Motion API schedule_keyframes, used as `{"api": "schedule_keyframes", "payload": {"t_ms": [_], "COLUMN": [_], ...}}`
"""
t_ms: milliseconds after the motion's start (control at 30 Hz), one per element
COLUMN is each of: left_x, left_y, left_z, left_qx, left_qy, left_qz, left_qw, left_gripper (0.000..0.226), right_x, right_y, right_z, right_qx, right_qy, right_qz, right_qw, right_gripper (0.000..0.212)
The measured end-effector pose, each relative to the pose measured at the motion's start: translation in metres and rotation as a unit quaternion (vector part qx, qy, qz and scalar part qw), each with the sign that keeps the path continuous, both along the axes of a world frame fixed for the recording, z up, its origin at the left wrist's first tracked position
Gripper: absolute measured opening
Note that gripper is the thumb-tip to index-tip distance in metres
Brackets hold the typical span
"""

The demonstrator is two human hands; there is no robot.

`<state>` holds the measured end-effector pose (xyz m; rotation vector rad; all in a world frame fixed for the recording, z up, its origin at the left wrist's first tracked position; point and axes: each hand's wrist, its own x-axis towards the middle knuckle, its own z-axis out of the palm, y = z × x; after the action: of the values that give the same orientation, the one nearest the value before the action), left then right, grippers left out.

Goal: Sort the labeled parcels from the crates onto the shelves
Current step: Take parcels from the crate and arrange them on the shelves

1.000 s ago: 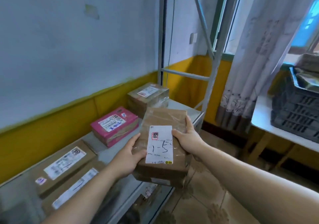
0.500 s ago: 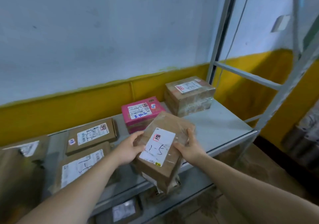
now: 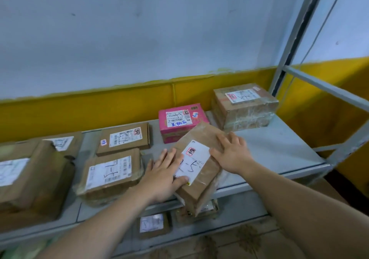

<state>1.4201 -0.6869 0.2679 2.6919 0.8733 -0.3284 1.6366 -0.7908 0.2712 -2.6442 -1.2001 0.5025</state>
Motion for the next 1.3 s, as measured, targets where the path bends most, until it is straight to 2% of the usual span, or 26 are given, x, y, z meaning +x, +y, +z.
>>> {"api": "schedule_keyframes", "payload": {"t_ms": [167, 300, 467, 533, 633, 700, 800, 900, 1033, 1167, 1300], "left_x": [0.002, 0.009, 0.026, 0.033, 0.034, 0.032, 0.045, 0.078, 0.096, 0.095, 0.096], "left_y": [0.04, 0.072, 0.065, 0.044, 0.025, 0.028, 0.028, 0.013, 0.002, 0.001, -0.001], "left_z": [-0.001, 0.004, 0.012, 0.01, 0.0, 0.001, 0.01, 0.012, 0.002, 0.004, 0.004], "left_qx": [0.01, -0.005, -0.009, -0.021, -0.024, -0.008, 0.019, 0.014, 0.037, 0.053, 0.062], "left_qy": [0.022, 0.017, -0.011, -0.026, -0.021, -0.013, -0.007, -0.013, 0.016, 0.035, 0.042], "left_qz": [-0.032, -0.007, 0.039, 0.074, 0.097, 0.102, 0.136, 0.189, 0.213, 0.214, 0.217], "left_qw": [0.999, 1.0, 0.999, 0.997, 0.995, 0.995, 0.99, 0.982, 0.976, 0.975, 0.973], "left_gripper": [0.06, 0.051, 0.052, 0.061, 0.074, 0.072, 0.067, 0.073, 0.077, 0.076, 0.075], "right_x": [-0.018, -0.031, -0.032, -0.024, -0.005, 0.008, 0.028, 0.05, 0.085, 0.104, 0.104], "right_y": [0.001, 0.001, 0.0, -0.001, -0.001, -0.001, -0.001, -0.001, -0.014, -0.04, -0.053], "right_z": [0.0, 0.003, 0.004, 0.006, 0.006, 0.002, -0.006, -0.015, -0.035, -0.071, -0.099], "right_qx": [-0.035, -0.05, -0.054, -0.046, 0.004, 0.037, 0.034, 0.033, 0.012, -0.107, -0.157], "right_qy": [-0.03, -0.02, -0.013, -0.006, 0.05, 0.105, 0.18, 0.201, 0.154, 0.061, -0.011], "right_qz": [-0.037, -0.032, -0.031, -0.024, -0.03, -0.047, -0.04, -0.029, -0.025, 0.066, 0.111], "right_qw": [0.998, 0.998, 0.998, 0.999, 0.998, 0.993, 0.982, 0.979, 0.988, 0.99, 0.981], "right_gripper": [0.073, 0.077, 0.078, 0.077, 0.077, 0.077, 0.069, 0.064, 0.058, 0.072, 0.077]}}
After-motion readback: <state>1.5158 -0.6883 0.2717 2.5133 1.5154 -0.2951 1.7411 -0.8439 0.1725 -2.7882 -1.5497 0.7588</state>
